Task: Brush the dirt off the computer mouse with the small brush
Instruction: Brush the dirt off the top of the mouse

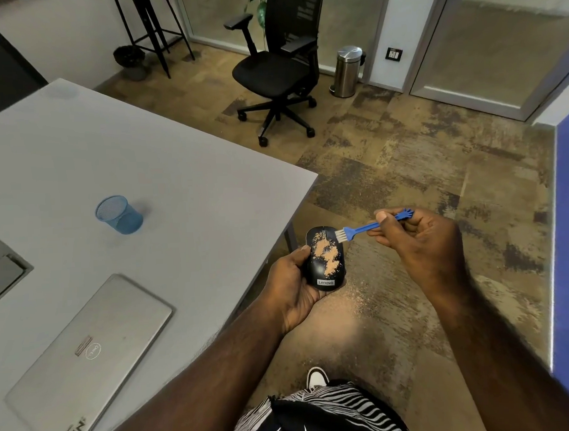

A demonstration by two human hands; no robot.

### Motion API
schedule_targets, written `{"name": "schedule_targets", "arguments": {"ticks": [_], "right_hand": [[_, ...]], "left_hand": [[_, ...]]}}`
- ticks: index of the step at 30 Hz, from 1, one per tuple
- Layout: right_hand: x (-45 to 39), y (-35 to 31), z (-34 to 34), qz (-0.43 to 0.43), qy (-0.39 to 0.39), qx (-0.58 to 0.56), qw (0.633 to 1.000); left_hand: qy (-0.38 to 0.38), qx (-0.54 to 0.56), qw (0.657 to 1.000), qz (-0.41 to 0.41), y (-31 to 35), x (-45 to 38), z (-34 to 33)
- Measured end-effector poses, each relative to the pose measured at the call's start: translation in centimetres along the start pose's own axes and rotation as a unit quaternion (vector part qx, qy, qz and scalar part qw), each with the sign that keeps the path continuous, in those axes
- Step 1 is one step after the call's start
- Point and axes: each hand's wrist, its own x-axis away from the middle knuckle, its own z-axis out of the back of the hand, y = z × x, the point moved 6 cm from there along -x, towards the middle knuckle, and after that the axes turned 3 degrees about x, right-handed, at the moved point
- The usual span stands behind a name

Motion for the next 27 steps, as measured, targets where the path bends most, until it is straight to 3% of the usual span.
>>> {"name": "schedule_targets", "arguments": {"ticks": [4,19,27], "right_hand": [[0.0,0.0,-0.2,0.006,0.0,0.055,0.998],[-0.4,-0.7,-0.3,0.024,0.007,0.083,0.996],[-0.3,-1.2,0.0,-0.003,0.004,-0.028,1.0]], "left_hand": [[0.002,-0.01,1.0,0.001,0.0,0.1,-0.2],[-0.01,-0.011,1.0,-0.001,0.2,0.3,-0.5],[-0.056,0.015,0.998,0.014,0.1,0.1,-0.7]]}}
